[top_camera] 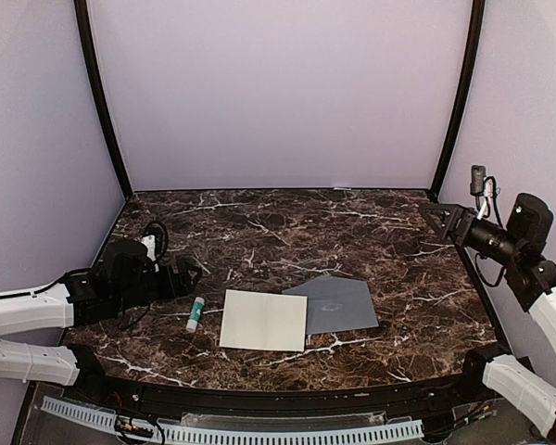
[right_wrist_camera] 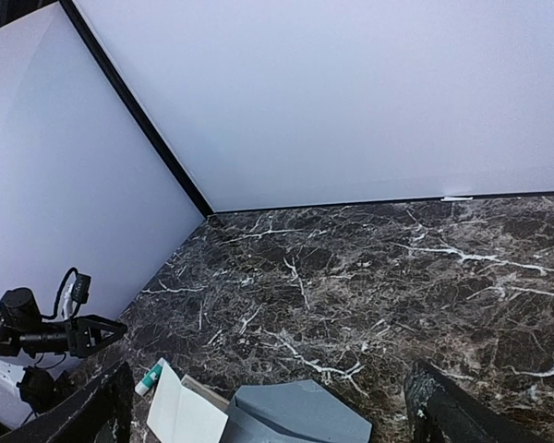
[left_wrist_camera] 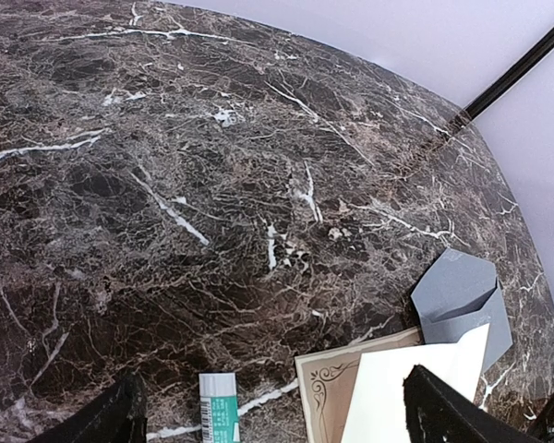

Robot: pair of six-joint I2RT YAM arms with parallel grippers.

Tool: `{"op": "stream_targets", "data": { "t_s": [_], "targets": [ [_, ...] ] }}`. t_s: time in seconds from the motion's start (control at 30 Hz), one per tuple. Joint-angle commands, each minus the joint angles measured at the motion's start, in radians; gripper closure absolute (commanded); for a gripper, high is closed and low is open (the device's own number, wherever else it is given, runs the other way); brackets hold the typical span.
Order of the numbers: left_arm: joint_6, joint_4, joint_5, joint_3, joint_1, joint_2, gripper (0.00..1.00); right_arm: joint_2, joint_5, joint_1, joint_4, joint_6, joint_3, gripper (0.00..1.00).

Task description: Place the letter into the envelope and seal it

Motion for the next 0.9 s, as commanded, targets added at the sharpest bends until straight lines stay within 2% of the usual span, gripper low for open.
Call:
{"op": "stream_targets", "data": {
  "t_s": [0.0,0.17,0.33,0.6,0.87],
  "targets": [
    [0.017,0.011,0.005,0.032,-0.009,0.001,0.04,0.0,-0.081,-0.003,0.108,0.033,-0.029,0.01],
    [0.018,0.01,0.018,0.036,-0.014,0.006,0.05,0.005,-0.169,0.038,0.209,0.059,-0.056,0.01],
    [0.021,0.011,0.028,0.042,-0.022,0.016,0.04,0.094,-0.192,0.12,0.145,0.004,0.006,0.01],
    [0.03,0.017,0.044,0.055,-0.033,0.05,0.05,0.312,0.001,0.38,0.0,-0.134,0.14,0.01],
    [0.038,0.017,0.054,0.059,-0.037,0.058,0.05,0.598,0.087,0.575,-0.096,-0.249,0.313,0.01]
  ]
}}
